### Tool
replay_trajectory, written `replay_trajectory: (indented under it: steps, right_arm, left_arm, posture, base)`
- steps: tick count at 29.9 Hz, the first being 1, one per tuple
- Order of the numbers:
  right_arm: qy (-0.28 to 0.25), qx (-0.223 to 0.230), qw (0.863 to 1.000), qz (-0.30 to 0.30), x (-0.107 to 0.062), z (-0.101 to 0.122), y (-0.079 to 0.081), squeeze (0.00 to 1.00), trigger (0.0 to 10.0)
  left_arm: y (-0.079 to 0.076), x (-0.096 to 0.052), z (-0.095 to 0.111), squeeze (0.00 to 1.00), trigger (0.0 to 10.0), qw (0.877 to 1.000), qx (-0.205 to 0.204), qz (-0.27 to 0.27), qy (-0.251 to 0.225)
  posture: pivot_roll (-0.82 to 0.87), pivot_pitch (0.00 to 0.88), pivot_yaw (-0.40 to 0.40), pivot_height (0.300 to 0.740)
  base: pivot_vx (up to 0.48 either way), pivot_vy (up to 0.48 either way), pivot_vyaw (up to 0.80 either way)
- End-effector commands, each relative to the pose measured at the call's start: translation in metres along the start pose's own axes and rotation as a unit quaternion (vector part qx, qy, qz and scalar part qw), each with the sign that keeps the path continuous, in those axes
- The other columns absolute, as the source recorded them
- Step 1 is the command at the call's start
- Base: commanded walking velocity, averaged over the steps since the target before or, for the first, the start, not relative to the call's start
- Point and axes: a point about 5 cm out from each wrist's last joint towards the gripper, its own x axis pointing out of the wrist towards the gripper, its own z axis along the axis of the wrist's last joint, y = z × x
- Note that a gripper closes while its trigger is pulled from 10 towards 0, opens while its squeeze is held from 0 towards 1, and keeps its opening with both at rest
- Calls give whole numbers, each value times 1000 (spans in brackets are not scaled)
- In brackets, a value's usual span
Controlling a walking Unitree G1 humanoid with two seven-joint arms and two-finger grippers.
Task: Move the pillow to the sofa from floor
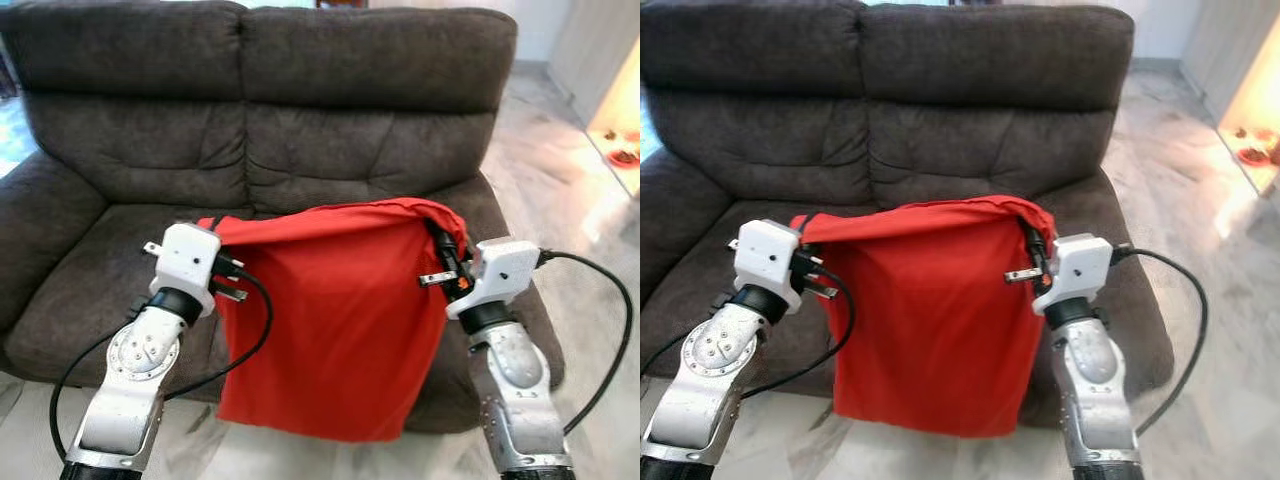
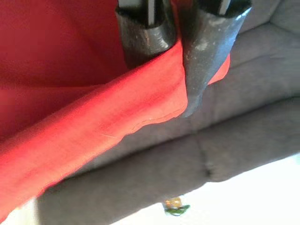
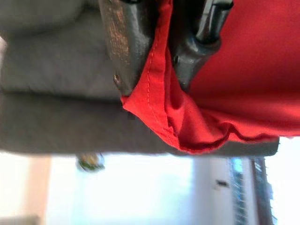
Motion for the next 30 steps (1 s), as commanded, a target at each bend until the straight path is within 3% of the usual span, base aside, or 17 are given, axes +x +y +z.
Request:
replay_trajectory:
  steps: [1, 4, 8, 13, 17, 25, 30]
  right_arm:
    - [-74, -12, 997, -24, 6, 35, -11, 0, 10000]
    - [-95, -7, 995, -18, 10, 47, -8, 0, 10000]
    - [-110, -15, 993, 45, 16, 58, 10, 0, 10000]
    - [-111, -3, 992, 61, 18, 60, 17, 0, 10000]
    - [-102, -12, 988, 117, 14, 59, 33, 0, 10000]
    - [-87, -13, 987, 134, 11, 53, 36, 0, 10000]
    - [-76, -5, 988, 134, 10, 49, 36, 0, 10000]
  left_arm:
    - [18, 5, 26, 0, 10000, 998, 13, 41, -51]
    - [22, 9, 39, 0, 10000, 996, 19, 46, -70]
    - [28, 15, 53, 0, 10000, 994, 30, 49, -92]
    - [33, 17, 60, 0, 10000, 993, 36, 55, -100]
    - [35, 16, 62, 0, 10000, 993, 38, 58, -101]
    - [35, 15, 58, 0, 10000, 993, 36, 60, -93]
    - [35, 14, 56, 0, 10000, 993, 36, 61, -89]
  posture:
    - [80, 106, 17, 740]
    - [81, 105, 17, 740]
    - [83, 104, 19, 740]
    - [86, 103, 18, 740]
    - [86, 105, 15, 740]
    - [86, 105, 12, 740]
    - [85, 106, 10, 740]
  base:
    - [296, 0, 0]
    - [294, 0, 0]
    - [292, 0, 0]
    - [299, 0, 0]
    - [302, 0, 0]
    - [304, 0, 527]
    - [303, 0, 0]
